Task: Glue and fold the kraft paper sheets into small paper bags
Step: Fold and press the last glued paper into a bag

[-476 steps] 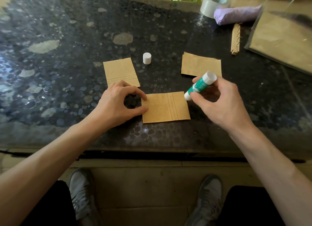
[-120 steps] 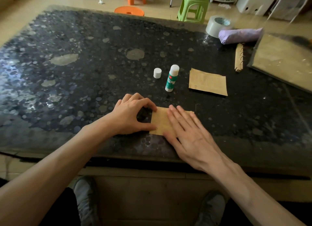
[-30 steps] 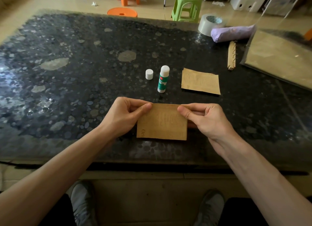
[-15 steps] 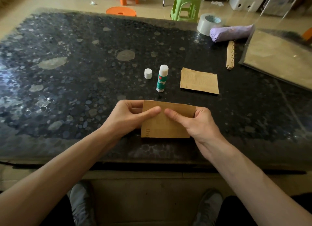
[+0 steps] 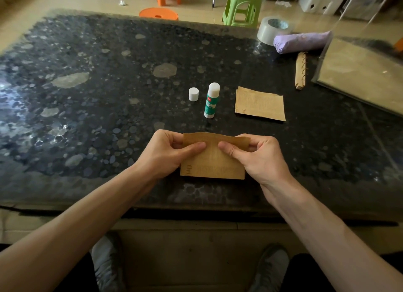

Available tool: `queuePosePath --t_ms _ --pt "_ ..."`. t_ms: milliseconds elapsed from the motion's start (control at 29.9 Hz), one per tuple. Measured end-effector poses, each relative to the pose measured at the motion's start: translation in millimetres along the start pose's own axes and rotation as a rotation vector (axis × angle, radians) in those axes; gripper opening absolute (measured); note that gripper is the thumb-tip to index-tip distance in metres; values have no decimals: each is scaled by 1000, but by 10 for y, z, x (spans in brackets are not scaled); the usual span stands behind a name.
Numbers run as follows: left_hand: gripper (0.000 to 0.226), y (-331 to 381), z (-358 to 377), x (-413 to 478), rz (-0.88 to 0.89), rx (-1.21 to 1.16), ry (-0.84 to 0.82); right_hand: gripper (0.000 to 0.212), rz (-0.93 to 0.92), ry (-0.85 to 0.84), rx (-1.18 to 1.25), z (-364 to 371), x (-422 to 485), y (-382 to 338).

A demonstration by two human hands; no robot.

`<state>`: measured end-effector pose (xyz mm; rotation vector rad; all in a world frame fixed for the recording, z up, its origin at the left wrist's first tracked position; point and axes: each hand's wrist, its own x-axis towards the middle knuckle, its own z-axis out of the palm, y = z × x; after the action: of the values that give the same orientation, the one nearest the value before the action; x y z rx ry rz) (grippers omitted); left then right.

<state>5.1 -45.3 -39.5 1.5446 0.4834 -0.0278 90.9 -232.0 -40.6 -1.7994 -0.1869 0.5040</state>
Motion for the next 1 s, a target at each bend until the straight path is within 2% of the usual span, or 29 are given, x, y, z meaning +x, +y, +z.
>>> queuePosePath --t_ms 367,668,835,935,1002 --pt "20 38 -53 2 -37 -6 16 22 48 -37 90 -119 49 -31" --pt "24 37 -60 -9 -23 -106 52 16 71 58 129 -175 91 -46" --pt "23 56 -30 -22 32 -97 52 33 119 -60 231 -19 -10 -27" --pt "26 34 45 -60 6 -125 -27 44 123 -36 177 72 -38 -22" --pt "25 -9 80 -65 -3 -109 -5 43 119 -15 153 107 -50 -13"
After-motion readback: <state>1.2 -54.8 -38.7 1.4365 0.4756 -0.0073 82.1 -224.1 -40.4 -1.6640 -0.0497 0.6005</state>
